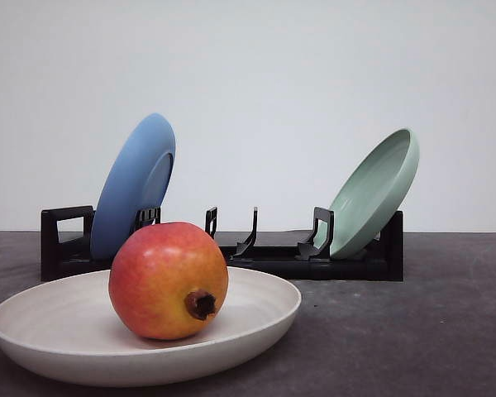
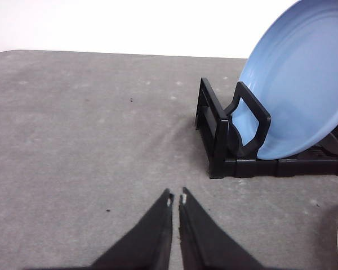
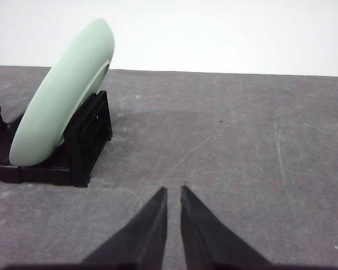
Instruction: Place pomegranate in white plate
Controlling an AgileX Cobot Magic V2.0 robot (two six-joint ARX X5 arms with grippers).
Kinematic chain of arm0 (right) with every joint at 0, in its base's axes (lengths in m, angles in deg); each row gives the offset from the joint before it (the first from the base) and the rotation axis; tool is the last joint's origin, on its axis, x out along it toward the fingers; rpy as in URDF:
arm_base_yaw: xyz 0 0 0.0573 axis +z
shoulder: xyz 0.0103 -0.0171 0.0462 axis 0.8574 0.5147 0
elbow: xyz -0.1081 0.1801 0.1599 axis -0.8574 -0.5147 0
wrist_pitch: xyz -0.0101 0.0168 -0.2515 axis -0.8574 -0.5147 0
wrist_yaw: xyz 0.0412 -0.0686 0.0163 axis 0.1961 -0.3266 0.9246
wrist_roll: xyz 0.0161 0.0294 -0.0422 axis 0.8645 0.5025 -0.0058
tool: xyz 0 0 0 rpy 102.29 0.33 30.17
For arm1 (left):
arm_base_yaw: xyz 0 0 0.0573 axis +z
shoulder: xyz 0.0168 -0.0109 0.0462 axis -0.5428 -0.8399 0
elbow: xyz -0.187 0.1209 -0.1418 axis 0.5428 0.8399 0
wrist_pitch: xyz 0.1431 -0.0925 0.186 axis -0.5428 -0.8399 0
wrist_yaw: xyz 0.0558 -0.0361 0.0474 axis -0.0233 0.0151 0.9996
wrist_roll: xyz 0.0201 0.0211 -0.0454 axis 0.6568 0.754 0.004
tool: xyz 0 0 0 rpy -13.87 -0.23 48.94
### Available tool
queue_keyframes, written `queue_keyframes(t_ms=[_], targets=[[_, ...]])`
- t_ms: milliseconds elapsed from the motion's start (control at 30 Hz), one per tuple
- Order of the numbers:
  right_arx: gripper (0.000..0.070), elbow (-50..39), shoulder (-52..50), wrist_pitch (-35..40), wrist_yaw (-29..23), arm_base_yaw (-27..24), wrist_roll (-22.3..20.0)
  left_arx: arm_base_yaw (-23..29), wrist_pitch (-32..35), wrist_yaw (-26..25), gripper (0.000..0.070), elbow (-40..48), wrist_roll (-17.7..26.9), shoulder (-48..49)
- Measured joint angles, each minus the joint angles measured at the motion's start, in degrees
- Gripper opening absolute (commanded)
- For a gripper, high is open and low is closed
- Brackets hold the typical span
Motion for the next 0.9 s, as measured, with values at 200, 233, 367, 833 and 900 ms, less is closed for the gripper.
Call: queue_keyframes(t_ms=[200,233,367,833,900], targets=[[0.0042,0.0,0.0,0.0,0.0,0.0,0.0,0.0,0.0,0.0,0.0000,0.0,0.0,0.0],[0.0042,0.0,0.0,0.0,0.0,0.0,0.0,0.0,0.0,0.0,0.0000,0.0,0.0,0.0],[0.0042,0.0,0.0,0.0,0.0,0.0,0.0,0.0,0.0,0.0,0.0000,0.0,0.0,0.0],[0.0042,0.0,0.0,0.0,0.0,0.0,0.0,0.0,0.0,0.0,0.0000,0.0,0.0,0.0],[0.0042,0.0,0.0,0.0,0.0,0.0,0.0,0.0,0.0,0.0,0.0000,0.0,0.0,0.0]])
